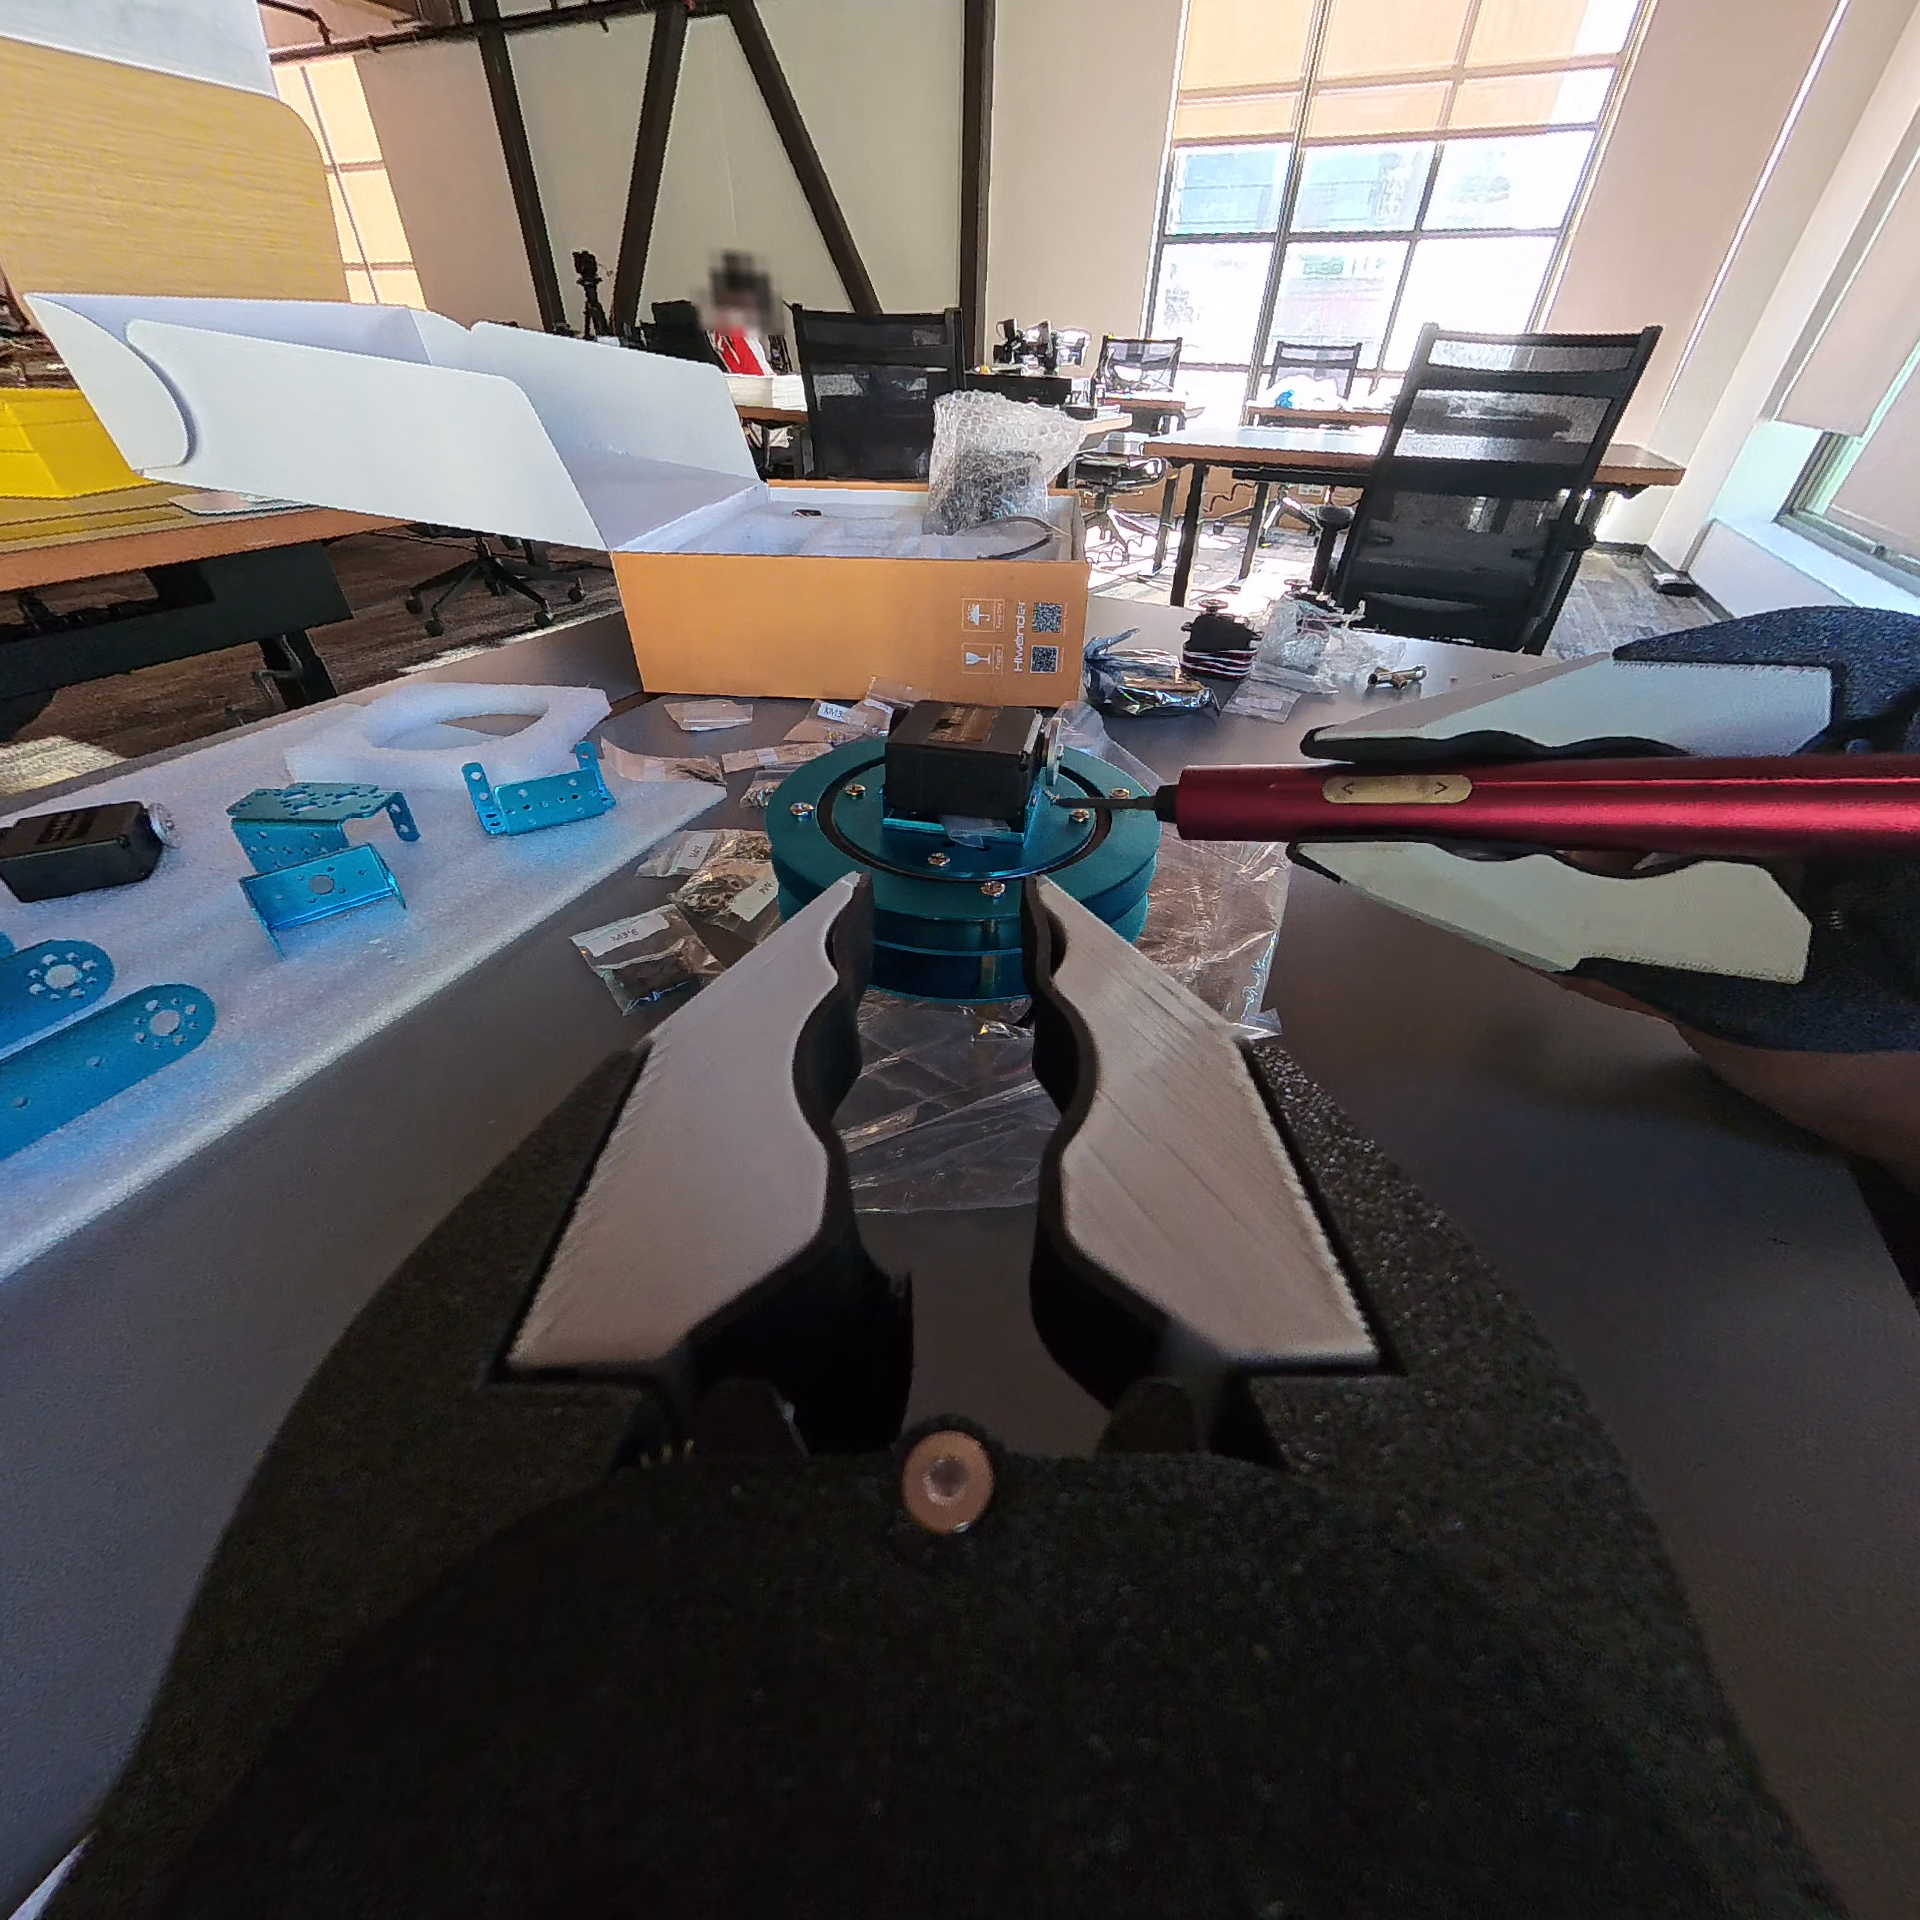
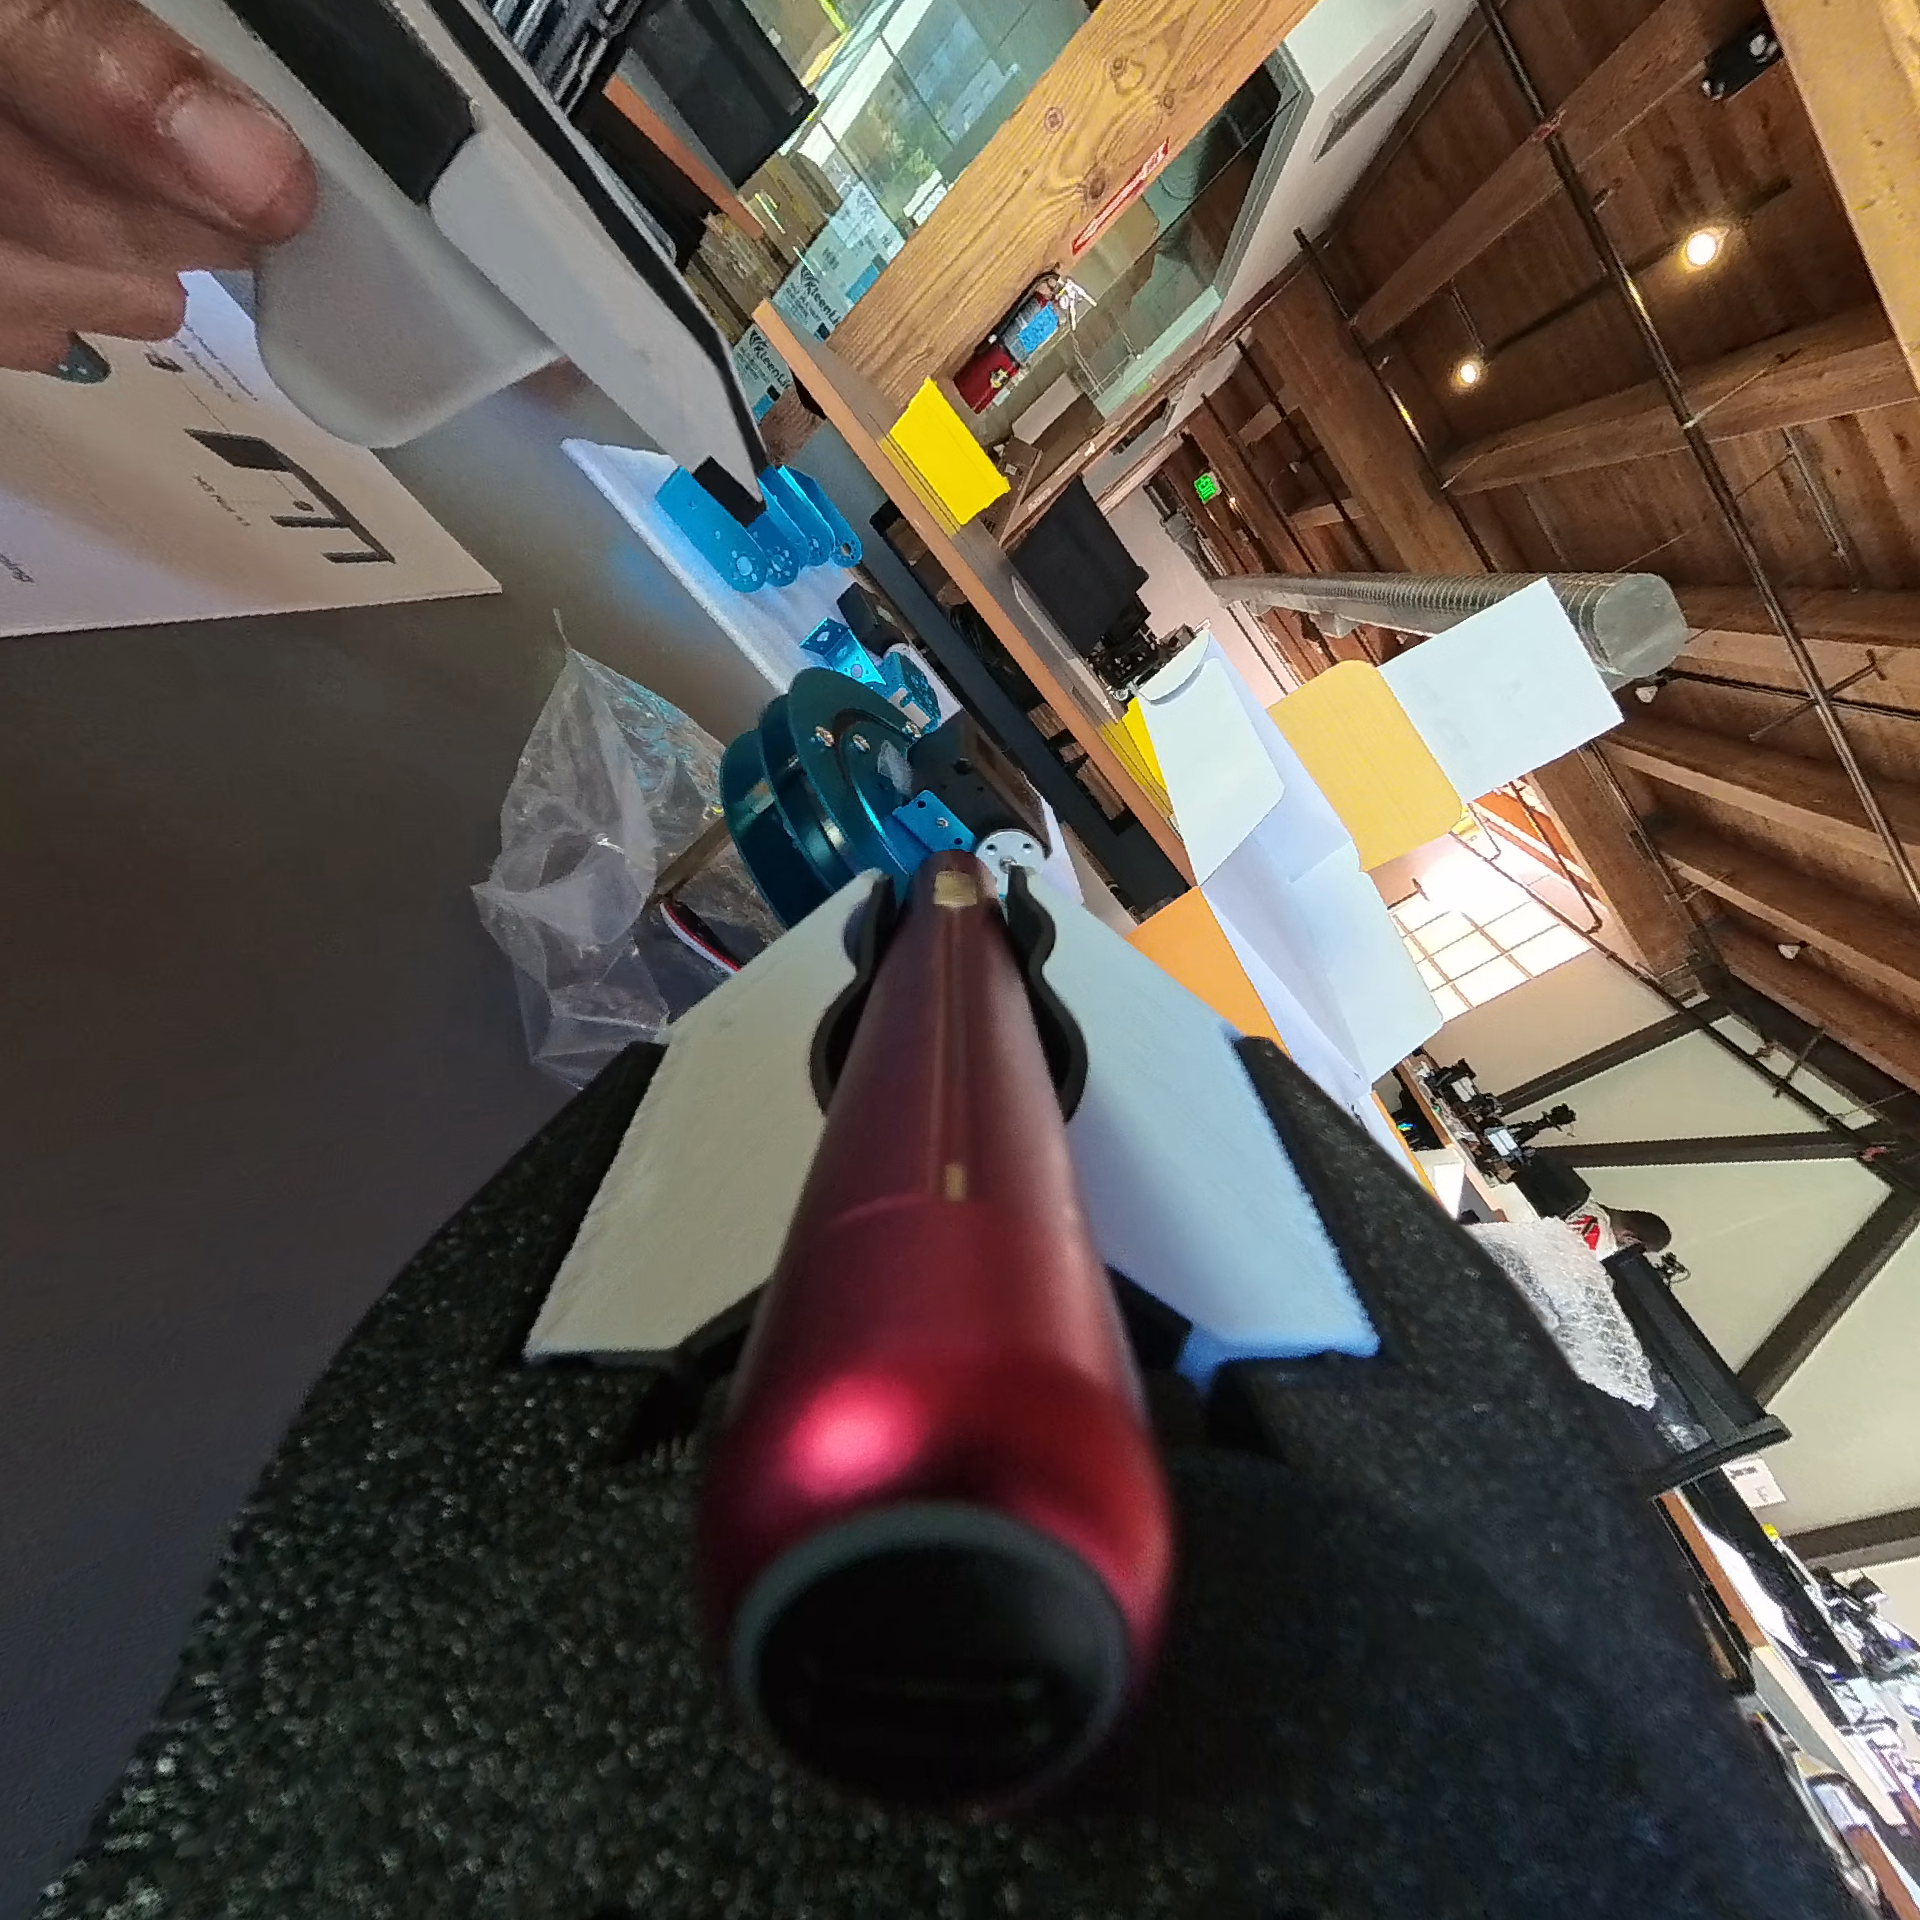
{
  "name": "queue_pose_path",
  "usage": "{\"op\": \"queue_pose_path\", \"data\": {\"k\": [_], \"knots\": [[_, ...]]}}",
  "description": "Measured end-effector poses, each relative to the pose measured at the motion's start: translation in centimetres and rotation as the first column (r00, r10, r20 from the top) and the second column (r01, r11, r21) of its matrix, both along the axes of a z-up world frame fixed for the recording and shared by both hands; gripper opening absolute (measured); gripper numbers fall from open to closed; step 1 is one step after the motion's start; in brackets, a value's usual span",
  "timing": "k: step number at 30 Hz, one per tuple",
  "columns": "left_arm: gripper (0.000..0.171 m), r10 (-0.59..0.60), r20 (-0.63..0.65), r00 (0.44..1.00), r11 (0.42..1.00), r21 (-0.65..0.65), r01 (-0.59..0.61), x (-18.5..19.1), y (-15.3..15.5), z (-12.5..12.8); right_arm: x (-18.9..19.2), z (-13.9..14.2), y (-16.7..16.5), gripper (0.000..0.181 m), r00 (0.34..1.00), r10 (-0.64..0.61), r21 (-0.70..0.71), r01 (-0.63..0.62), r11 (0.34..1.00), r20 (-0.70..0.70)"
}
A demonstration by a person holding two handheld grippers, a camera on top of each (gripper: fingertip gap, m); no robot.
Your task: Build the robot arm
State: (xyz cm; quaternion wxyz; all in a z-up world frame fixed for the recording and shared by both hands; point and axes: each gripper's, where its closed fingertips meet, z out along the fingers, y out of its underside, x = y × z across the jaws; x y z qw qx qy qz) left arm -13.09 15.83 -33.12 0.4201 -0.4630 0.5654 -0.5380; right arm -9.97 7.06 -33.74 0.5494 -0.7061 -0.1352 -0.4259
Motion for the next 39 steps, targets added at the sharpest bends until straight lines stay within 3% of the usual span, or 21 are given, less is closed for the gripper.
{"op": "queue_pose_path", "data": {"k": [25, 39], "knots": [[0.027, 0.000, 0.001, 1.000, 1.000, 0.001, 0.000, 0.00, 0.00, 0.01, 0.22, 0.03, 0.27, 0.020, 0.999, -0.019, -0.009, 0.020, 1.000, 0.043], [0.027, 0.002, 0.005, 1.000, 1.000, 0.011, -0.002, -0.14, -0.08, 0.10, -0.20, -0.15, 0.79, 0.020, 0.984, -0.037, -0.045, 0.045, 0.998, 0.172]]}}
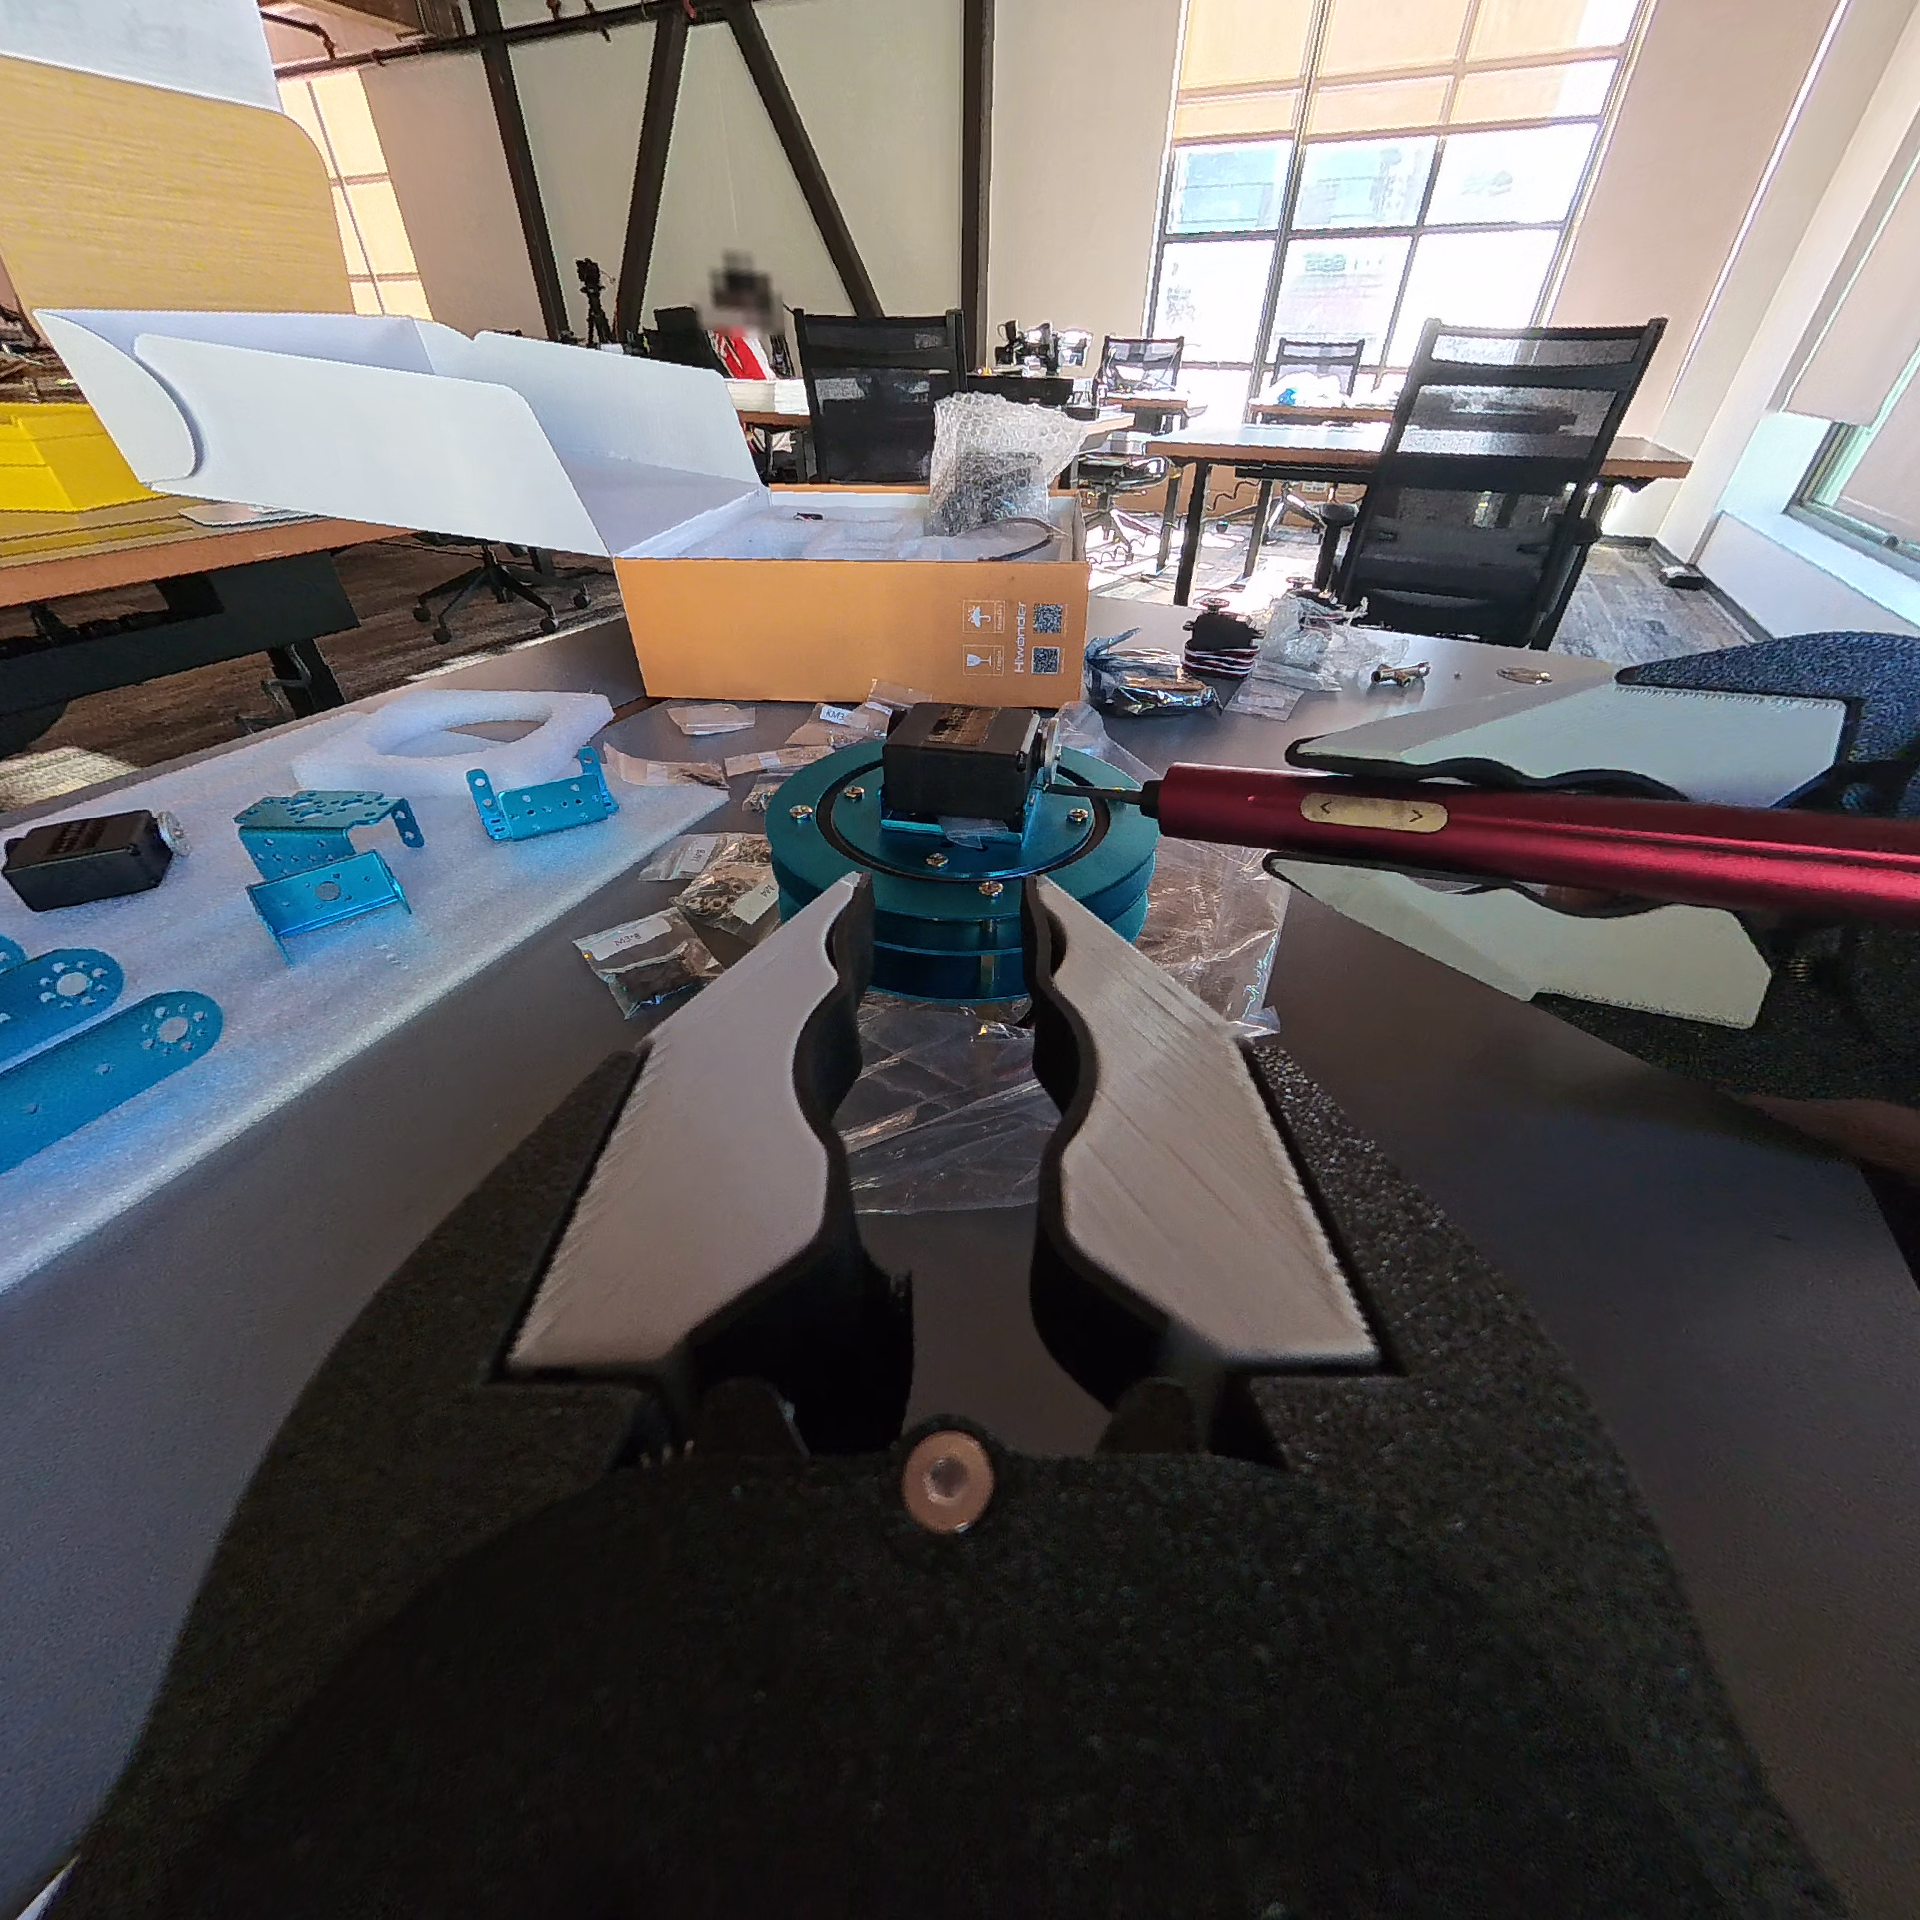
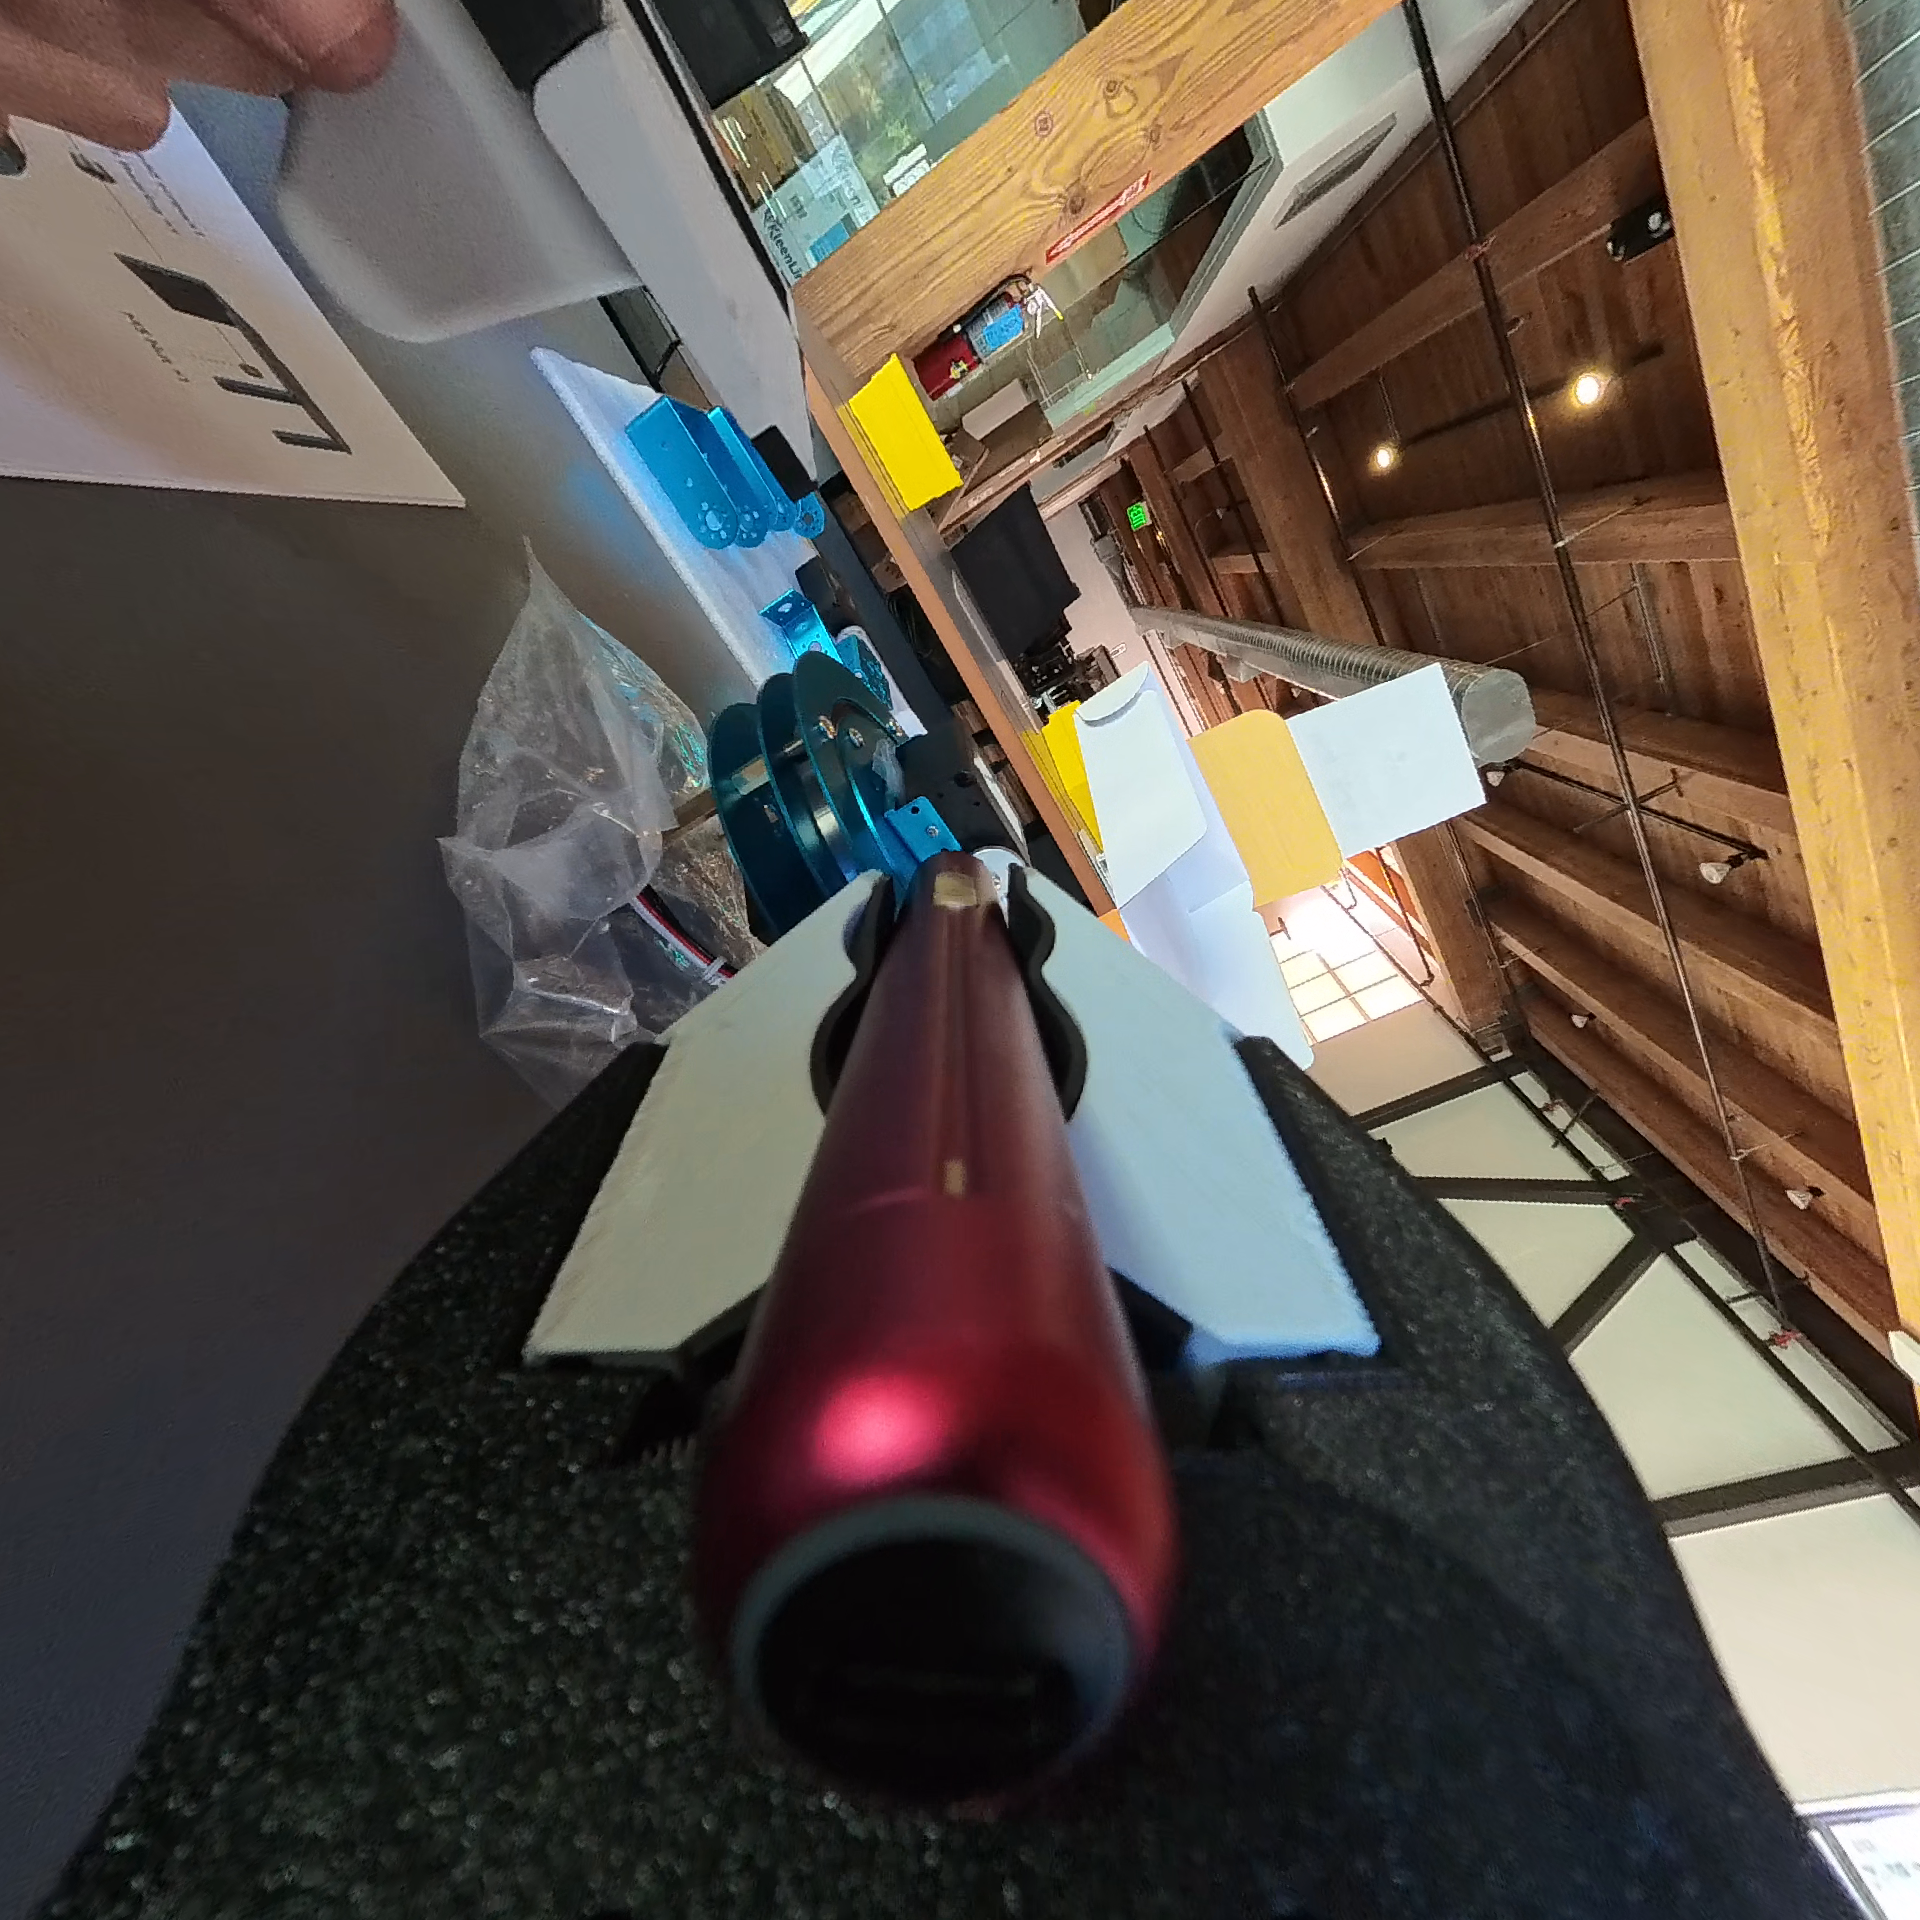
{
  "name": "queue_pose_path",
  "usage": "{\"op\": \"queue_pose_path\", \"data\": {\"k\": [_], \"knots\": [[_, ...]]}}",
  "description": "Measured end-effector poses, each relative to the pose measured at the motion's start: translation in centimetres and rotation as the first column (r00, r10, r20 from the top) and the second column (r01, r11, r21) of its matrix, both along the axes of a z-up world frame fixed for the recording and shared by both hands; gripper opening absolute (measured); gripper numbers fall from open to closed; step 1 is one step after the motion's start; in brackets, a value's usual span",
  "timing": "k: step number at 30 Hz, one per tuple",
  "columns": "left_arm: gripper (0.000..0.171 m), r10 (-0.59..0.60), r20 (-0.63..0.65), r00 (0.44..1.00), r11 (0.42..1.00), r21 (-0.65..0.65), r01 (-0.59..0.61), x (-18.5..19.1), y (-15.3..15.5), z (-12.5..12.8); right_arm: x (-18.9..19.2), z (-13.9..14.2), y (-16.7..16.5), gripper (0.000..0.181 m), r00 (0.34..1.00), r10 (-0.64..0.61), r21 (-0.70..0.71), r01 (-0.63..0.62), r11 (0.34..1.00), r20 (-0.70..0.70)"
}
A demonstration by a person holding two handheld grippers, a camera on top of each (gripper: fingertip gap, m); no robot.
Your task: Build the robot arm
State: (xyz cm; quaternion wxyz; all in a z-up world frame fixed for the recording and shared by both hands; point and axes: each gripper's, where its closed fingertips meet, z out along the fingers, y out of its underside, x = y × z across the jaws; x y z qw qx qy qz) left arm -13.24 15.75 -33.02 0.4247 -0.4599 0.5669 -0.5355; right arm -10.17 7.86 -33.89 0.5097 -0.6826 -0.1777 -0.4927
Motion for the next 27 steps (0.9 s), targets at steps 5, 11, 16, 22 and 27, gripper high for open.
{"op": "queue_pose_path", "data": {"k": [5, 11, 16, 22, 27], "knots": [[0.027, -0.001, 0.001, 1.000, 1.000, 0.008, 0.001, -0.1, -0.1, 0.0, 0.1, 0.0, 0.1, 0.020, 1.000, 0.000, 0.000, 0.000, 1.000, -0.002], [0.027, -0.004, 0.003, 1.000, 1.000, 0.026, 0.004, -0.3, -0.4, 0.0, 0.0, -0.1, 0.2, 0.020, 0.999, -0.009, -0.019, 0.010, 1.000, 0.045], [0.027, -0.015, 0.007, 1.000, 0.999, 0.039, 0.015, -0.6, -0.9, 0.1, -0.1, -0.2, 0.3, 0.020, 0.997, -0.014, -0.030, 0.016, 0.999, 0.072], [0.027, -0.129, 0.017, 0.992, 0.989, 0.079, 0.127, -2.2, -4.4, 0.3, 0.2, -0.1, 0.2, 0.020, 1.000, -0.003, -0.013, 0.003, 1.000, 0.028], [0.027, -0.300, 0.041, 0.953, 0.952, -0.049, 0.302, -4.2, -8.1, 1.2, 0.2, 0.0, 0.2, 0.020, 1.000, 0.003, -0.008, -0.003, 1.000, 0.015]]}}
